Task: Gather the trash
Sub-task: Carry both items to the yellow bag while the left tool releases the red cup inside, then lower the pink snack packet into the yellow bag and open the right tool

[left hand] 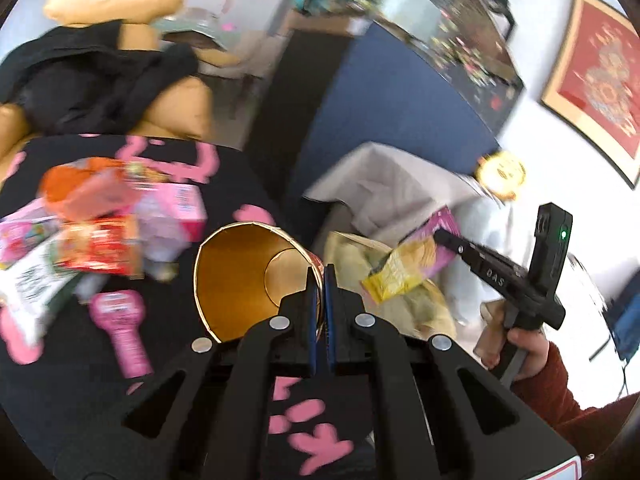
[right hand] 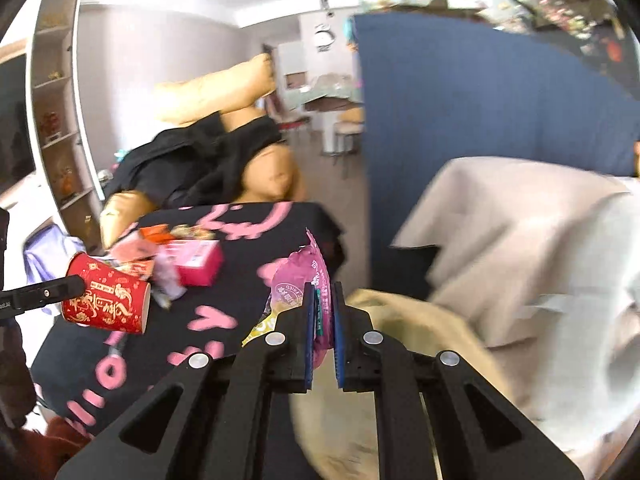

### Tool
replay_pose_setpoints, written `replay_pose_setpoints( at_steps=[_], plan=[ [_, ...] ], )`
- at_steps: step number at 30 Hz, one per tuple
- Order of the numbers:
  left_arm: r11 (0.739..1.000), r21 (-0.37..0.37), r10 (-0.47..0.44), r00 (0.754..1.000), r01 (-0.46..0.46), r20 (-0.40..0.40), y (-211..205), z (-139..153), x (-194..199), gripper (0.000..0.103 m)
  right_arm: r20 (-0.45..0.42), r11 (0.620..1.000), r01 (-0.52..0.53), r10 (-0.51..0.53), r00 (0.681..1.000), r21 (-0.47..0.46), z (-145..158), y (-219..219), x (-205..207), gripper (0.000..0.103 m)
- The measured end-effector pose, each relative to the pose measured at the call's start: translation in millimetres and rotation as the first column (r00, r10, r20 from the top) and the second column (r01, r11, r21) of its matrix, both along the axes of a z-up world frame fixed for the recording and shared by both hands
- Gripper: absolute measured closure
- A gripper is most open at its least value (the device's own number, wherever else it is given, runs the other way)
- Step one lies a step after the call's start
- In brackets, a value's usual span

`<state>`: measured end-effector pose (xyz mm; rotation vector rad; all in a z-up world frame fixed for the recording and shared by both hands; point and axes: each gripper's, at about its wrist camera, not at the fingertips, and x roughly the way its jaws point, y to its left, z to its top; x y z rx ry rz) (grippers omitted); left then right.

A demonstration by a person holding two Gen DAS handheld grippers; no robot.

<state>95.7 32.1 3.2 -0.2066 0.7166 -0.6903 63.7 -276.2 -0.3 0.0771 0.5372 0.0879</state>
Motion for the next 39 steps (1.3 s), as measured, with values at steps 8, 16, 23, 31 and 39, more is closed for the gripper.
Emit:
replay_pose_setpoints(
  at_steps=[8,16,23,31,39],
  plan=[
    [0.964,0.088,-0.247,0.967,0.251,-0.056,-128.9,-7.6,7.9,0.100,0.059,0.977,0.204,-0.201,0.978,-0.067,1.8,-77.3,-47.5,0.093],
    [0.928,0.081,-0.352,0.928,0.363,-0.125,-228.7,-43.7,36.7,0.100,0.069,0.950,0.307,-0.303,0.950,-0.062,-7.7,-121.1,-67.2,0.093],
    [0.954,0.104,-0.252,0.941,0.281,-0.225,-232.4,-90.4,69.8,0.070,0.073,0.953,0.300,-0.296,0.952,-0.052,-15.5,-121.8,-58.8,0.093],
    [0.972,0.203,-0.087,0.986,0.115,-0.140,-169.9,-65.2,54.8,0.057,0.067,0.976,0.209,-0.205,0.976,-0.057,-22.4,-84.6,-32.4,0.093],
    [0.960,0.279,0.000,0.996,0.024,-0.086,-117.6,-64.2,27.9,0.043,-0.071,0.981,0.145,-0.155,0.985,-0.130,-81.6,-45.9,9.0,0.093]
  ],
)
